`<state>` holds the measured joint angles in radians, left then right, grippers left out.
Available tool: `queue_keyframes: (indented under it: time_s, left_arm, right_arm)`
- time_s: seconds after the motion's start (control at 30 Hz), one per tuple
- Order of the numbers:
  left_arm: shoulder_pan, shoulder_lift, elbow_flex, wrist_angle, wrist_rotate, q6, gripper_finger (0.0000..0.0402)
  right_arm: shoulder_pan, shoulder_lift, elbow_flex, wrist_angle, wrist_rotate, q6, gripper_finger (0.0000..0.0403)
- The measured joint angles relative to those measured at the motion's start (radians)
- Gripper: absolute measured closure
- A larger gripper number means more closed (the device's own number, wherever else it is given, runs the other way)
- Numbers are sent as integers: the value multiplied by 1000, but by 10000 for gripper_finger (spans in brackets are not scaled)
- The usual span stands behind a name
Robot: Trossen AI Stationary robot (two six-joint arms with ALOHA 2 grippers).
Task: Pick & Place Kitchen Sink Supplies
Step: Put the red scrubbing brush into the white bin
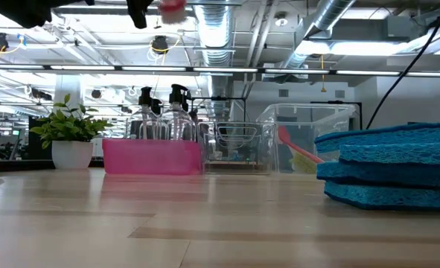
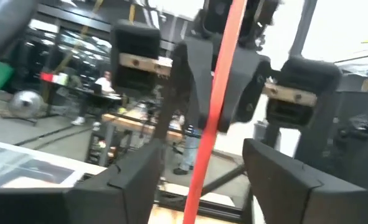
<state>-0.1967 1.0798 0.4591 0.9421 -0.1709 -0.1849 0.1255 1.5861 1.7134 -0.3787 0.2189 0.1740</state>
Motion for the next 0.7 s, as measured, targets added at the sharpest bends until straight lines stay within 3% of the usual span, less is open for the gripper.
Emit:
queue_keyframes:
  time_s: [0.3,0.57,0.7]
  left_arm:
    - [0,-29,0,-6,-153,103,162]
    - [0,-60,0,-27,-185,87,174]
    - [0,-54,0,-55,-185,35,180]
  right_arm:
    - [-49,-97,0,-294,174,48,393]
    - [-168,-188,0,-787,610,249,393]
    - [-256,-189,0,-859,596,291,391]
